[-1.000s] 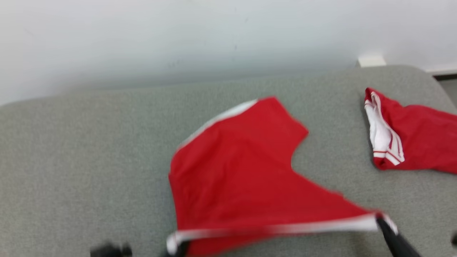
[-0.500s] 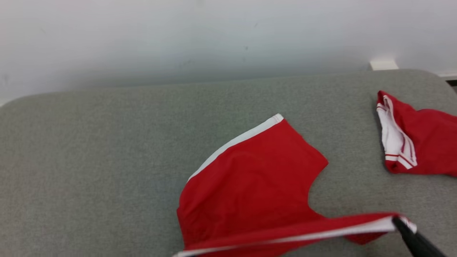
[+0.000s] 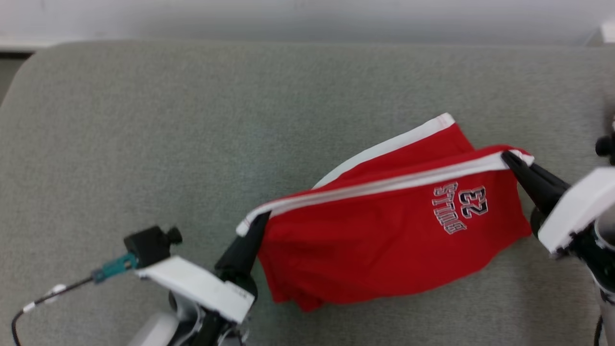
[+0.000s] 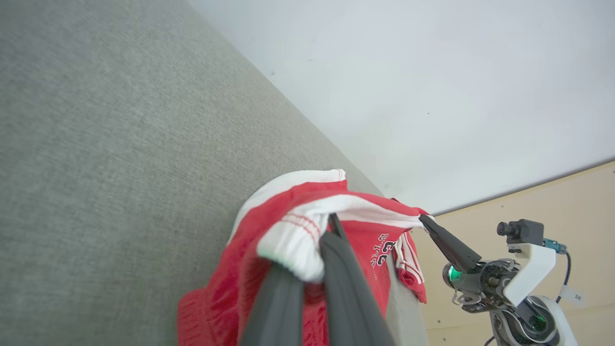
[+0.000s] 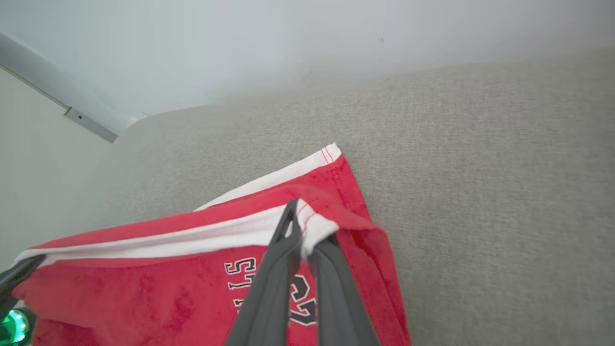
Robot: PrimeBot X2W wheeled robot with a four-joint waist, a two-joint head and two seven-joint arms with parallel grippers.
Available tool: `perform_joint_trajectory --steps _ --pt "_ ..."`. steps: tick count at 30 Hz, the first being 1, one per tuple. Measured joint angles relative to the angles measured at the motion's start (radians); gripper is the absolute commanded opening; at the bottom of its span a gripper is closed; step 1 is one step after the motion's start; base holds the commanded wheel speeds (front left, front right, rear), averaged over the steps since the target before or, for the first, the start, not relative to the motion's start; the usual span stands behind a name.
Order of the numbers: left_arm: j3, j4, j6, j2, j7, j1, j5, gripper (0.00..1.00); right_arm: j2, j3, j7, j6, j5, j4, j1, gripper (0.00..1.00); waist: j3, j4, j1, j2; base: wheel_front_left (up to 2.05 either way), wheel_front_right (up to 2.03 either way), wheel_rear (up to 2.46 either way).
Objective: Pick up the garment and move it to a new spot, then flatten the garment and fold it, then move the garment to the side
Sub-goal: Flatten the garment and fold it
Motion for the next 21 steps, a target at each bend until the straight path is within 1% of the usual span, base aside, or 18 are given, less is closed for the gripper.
perform_joint_trajectory --steps 1,4,5,11,12,13,14,15,16,18,21 --pt "0.005 0.026 0.010 -0.008 -0.002 -0.030 0.008 0.00 0.004 0.008 0.009 0.000 -0.009 0.024 -0.034 0.00 0.015 0.010 0.0000 0.0000 0.00 0.00 0.00" --pt "0.008 0.093 0.014 -0.041 0.000 -0.088 0.005 0.00 0.014 0.035 0.031 0.000 -0.050 0.088 -0.120 0.00 0.057 0.037 0.0001 -0.0001 0.00 0.00 0.00" --pt "0.007 0.111 0.013 -0.043 0.003 -0.099 0.005 0.00 0.017 0.042 0.033 0.000 -0.058 0.109 -0.142 0.00 0.069 0.045 0.0001 0.0000 0.00 0.00 0.00" --pt "0.007 0.184 -0.012 -0.072 0.000 -0.154 0.002 0.00 0.014 0.065 0.019 0.000 -0.099 0.194 -0.229 0.00 0.113 0.086 0.0001 0.0000 0.00 0.00 0.00" --pt "0.006 0.194 -0.017 -0.078 0.000 -0.156 0.001 0.00 0.015 0.065 0.016 0.000 -0.106 0.207 -0.232 0.05 0.117 0.090 0.0001 -0.0001 0.00 0.00 0.00" --pt "0.003 0.201 -0.018 -0.083 0.001 -0.156 0.000 0.23 0.017 0.063 0.010 0.000 -0.111 0.219 -0.236 0.44 0.119 0.093 0.0001 0.0000 0.00 0.00 0.00" --pt "-0.001 0.205 -0.020 -0.087 0.004 -0.157 -0.001 0.47 0.018 0.062 0.009 0.000 -0.115 0.227 -0.240 1.00 0.119 0.095 0.0001 -0.0001 0.00 0.00 0.00" --pt "-0.004 0.210 -0.022 -0.090 0.008 -0.157 -0.003 0.90 0.018 0.067 0.012 0.000 -0.118 0.233 -0.243 1.00 0.118 0.094 0.0001 0.0000 0.00 0.00 0.00" --pt "-0.008 0.213 -0.023 -0.090 0.011 -0.157 -0.003 1.00 0.018 0.072 0.016 0.000 -0.120 0.237 -0.243 1.00 0.117 0.093 0.0000 0.0000 0.00 0.00 0.00" --pt "-0.011 0.218 -0.026 -0.089 0.014 -0.157 -0.003 1.00 0.015 0.084 0.010 0.000 -0.123 0.235 -0.241 1.00 0.113 0.090 0.0000 0.0000 0.00 0.00 0.00" --pt "-0.014 0.221 -0.016 -0.079 0.012 -0.150 0.003 1.00 -0.002 0.087 -0.024 0.000 -0.128 0.221 -0.236 1.00 0.105 0.082 0.0000 0.0000 0.00 0.00 0.00"
